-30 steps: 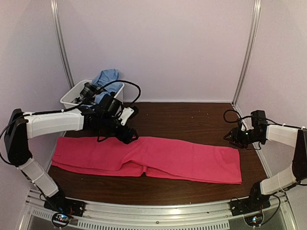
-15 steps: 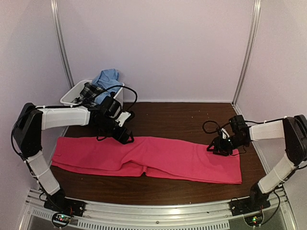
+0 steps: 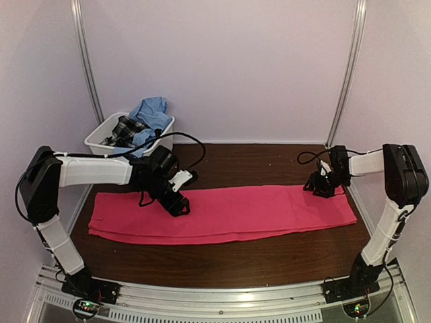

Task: Fold and stack the mixed laundry pile
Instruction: Adjust the rectangle-folded trousers at the center of the board.

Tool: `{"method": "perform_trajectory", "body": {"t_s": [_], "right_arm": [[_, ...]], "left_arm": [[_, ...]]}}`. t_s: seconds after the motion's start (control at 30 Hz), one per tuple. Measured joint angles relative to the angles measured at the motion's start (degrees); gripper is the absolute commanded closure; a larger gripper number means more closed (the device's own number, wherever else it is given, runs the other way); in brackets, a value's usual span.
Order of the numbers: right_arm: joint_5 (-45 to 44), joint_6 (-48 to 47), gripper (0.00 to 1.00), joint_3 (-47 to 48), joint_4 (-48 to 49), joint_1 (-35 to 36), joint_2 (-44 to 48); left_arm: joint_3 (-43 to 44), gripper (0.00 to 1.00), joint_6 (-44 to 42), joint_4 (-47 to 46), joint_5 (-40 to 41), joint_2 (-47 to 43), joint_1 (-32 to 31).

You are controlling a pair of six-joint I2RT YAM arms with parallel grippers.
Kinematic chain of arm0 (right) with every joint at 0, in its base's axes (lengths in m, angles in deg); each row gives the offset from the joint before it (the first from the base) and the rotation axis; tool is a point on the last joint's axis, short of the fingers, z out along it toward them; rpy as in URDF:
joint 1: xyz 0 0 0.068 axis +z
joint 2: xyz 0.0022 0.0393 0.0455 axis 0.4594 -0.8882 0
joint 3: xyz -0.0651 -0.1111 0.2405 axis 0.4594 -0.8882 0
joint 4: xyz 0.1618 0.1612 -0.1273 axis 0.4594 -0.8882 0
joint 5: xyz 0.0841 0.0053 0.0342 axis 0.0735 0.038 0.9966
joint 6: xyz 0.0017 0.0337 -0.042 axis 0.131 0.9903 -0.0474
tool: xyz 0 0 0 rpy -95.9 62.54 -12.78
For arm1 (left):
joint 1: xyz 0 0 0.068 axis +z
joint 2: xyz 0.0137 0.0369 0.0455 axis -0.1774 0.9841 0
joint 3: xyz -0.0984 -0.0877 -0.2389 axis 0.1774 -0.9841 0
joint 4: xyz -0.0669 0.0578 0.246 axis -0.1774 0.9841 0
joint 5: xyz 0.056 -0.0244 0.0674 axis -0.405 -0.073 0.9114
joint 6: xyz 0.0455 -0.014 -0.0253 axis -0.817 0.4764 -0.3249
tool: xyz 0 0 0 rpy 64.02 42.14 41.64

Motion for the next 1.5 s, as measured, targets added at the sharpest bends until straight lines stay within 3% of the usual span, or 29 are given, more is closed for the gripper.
{"method": "perform_trajectory", "body": {"t_s": [0.17,0.27,0.47,0.6,0.73,0.9,1.07,1.2,1.5], "right_arm": [[-6.9,-2.4,0.49,1.3,-2.4,-2.9,0.3],[-5.9,-4.3,0.51,1.2,-4.5,-1.9,2.5],[0.4,-8.5,0.53,0.7,-3.9,11.1,13.3],[3.4,-11.5,0.57,-0.1,-0.4,23.4,16.8],[2.7,-16.0,0.59,0.0,0.1,34.1,14.3],[-0.9,-21.6,0.63,1.0,-1.4,44.1,9.4],[-5.6,-25.7,0.65,3.3,-3.5,50.2,4.6],[-9.8,-27.8,0.65,4.3,-4.5,52.5,1.4],[-17.5,-30.1,0.72,5.8,-6.7,54.2,-2.2]], "left_arm": [[0.0,0.35,-2.6,1.3,3.5,0.3,-4.5],[-0.4,0.39,-3.5,1.5,4.0,0.8,-6.0],[-6.6,0.42,-3.8,1.7,4.1,-4.5,-4.7],[-9.7,0.35,4.2,1.5,1.0,-12.1,4.7],[-15.4,0.29,17.9,-0.3,0.7,-23.4,16.0],[-22.5,0.29,34.8,1.0,0.2,-35.2,18.5],[-31.2,0.21,45.2,4.2,-0.9,-41.9,25.7],[-32.4,0.17,49.5,7.6,-0.8,-43.5,27.4],[-32.4,0.21,53.8,12.9,0.4,-42.6,30.9]]}}
